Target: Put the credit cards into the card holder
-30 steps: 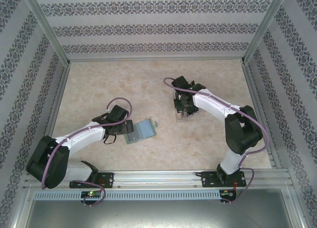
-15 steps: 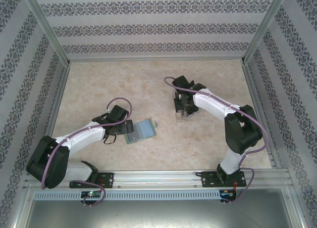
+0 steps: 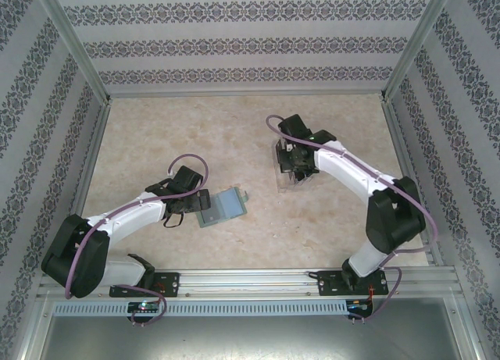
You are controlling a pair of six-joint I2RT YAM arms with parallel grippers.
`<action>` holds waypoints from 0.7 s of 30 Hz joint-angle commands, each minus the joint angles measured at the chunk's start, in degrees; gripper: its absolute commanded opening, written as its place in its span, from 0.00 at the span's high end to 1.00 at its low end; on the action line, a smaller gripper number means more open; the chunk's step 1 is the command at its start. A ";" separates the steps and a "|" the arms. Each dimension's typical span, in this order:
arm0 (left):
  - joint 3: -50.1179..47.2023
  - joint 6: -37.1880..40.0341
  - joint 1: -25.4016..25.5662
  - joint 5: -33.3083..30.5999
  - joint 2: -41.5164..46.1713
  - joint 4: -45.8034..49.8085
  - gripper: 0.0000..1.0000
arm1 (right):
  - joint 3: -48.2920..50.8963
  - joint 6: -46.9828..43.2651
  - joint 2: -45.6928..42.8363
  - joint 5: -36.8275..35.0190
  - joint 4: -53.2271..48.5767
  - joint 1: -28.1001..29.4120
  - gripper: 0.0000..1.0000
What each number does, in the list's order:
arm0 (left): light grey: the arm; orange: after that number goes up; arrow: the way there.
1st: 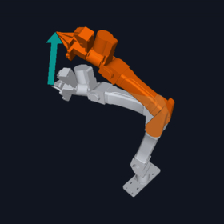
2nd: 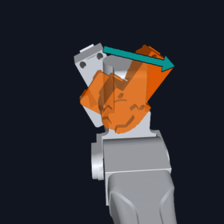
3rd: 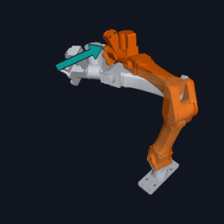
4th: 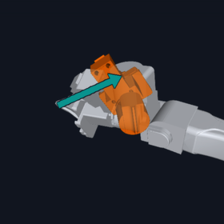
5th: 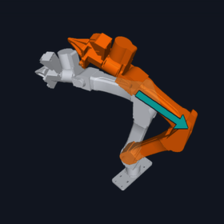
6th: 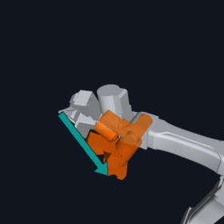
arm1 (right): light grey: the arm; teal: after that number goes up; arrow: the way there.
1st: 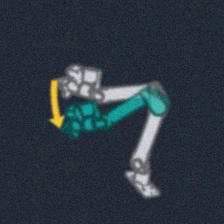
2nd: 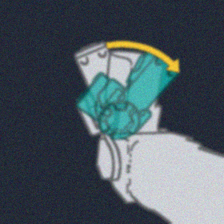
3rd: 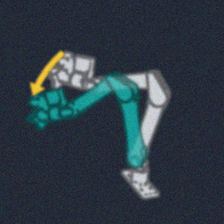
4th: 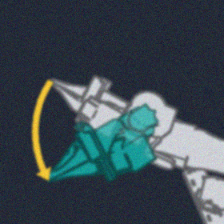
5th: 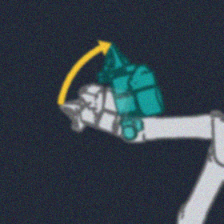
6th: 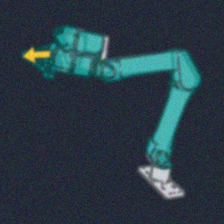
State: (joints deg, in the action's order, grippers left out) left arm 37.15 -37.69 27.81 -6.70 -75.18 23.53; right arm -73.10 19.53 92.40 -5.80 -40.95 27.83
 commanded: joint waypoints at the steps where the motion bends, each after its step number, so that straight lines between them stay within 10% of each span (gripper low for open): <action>1: 1.47 1.17 0.83 -0.87 0.55 0.75 0.00 | -1.25 -0.29 -3.84 1.99 -1.47 -0.68 1.00; 21: 3.48 -2.78 9.67 -7.35 -4.99 7.30 0.00 | 15.04 15.78 -7.96 32.39 30.06 5.84 1.00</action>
State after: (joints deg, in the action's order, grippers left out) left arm 40.14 -38.37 36.38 -10.68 -78.98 27.00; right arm -60.31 31.31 83.13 20.73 -20.95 31.75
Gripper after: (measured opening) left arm 0.999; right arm 0.057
